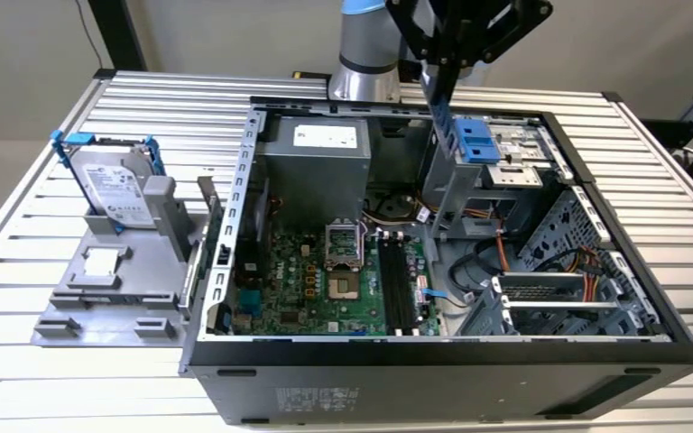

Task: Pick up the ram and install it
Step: 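Insert the ram into the slot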

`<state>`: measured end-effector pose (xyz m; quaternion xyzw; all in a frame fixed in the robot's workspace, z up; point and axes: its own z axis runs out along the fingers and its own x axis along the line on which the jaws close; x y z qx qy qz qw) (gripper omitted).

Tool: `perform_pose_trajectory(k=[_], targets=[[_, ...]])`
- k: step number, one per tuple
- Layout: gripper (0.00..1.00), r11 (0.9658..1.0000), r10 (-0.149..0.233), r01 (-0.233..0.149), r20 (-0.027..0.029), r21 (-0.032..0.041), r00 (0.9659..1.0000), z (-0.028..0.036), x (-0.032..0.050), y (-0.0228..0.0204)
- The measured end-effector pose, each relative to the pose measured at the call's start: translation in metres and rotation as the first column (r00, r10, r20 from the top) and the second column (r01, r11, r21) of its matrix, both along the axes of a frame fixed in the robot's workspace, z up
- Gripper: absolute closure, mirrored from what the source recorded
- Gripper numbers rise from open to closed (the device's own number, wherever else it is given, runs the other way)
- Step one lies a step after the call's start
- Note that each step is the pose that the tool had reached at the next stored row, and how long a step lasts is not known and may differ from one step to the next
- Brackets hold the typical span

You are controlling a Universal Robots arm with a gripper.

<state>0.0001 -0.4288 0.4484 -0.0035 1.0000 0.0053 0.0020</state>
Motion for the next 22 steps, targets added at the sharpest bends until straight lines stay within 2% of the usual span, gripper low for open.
perform_pose_trajectory(k=[10,22], targets=[[1.00,1.0000,-0.003,0.003,-0.0001,0.0000,1.0000,-0.0118,0.0053,-0.0048],[1.00,1.0000,-0.009,0.009,-0.0001,-0.0003,1.0000,-0.0238,0.0086,-0.0133]])
